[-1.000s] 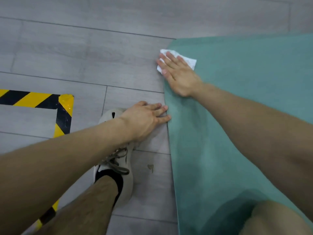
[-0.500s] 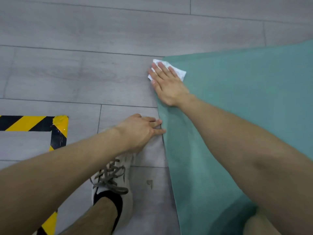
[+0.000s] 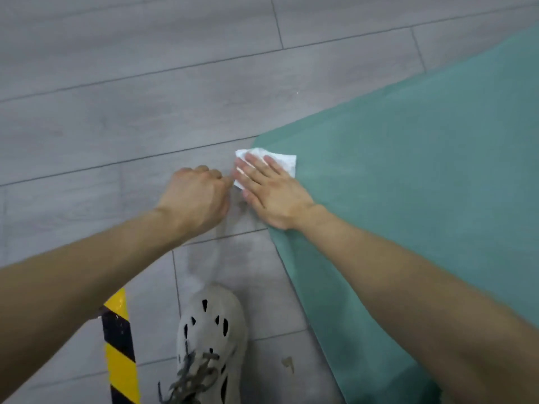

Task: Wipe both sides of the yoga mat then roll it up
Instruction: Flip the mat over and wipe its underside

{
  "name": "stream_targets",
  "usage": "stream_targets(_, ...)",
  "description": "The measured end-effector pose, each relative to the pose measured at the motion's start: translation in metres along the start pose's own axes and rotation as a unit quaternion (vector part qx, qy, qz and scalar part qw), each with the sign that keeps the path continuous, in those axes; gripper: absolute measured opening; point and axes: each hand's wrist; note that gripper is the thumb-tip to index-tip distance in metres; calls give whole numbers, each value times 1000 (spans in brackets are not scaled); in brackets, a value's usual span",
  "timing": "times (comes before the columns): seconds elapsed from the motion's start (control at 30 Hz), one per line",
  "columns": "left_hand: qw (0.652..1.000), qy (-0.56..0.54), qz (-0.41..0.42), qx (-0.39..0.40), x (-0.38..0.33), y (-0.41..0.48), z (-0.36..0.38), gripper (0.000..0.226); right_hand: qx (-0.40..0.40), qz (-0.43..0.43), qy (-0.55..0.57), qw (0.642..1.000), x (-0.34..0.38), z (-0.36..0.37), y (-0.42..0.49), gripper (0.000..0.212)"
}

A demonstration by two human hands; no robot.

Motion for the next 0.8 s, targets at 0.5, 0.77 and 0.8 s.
stream_targets(0.5,989,-119,58,62,17,75,4,95,24,114,43,992,-35,-16,-21,66)
stream_targets(0.77,999,-25,4,33,0,105,2,66,-98,472,92,871,-123,-25,1,72)
stream_targets(0.8,1000,-14,-6,26,-3,108,0,66,-96,391,78,912,-89,-22,8,74)
Point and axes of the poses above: each hand's wrist, its own y-axis towards the middle knuckle, its own z-axis out of the palm, x = y × z, and after that the axes turned 15 degrees about z, right-handed
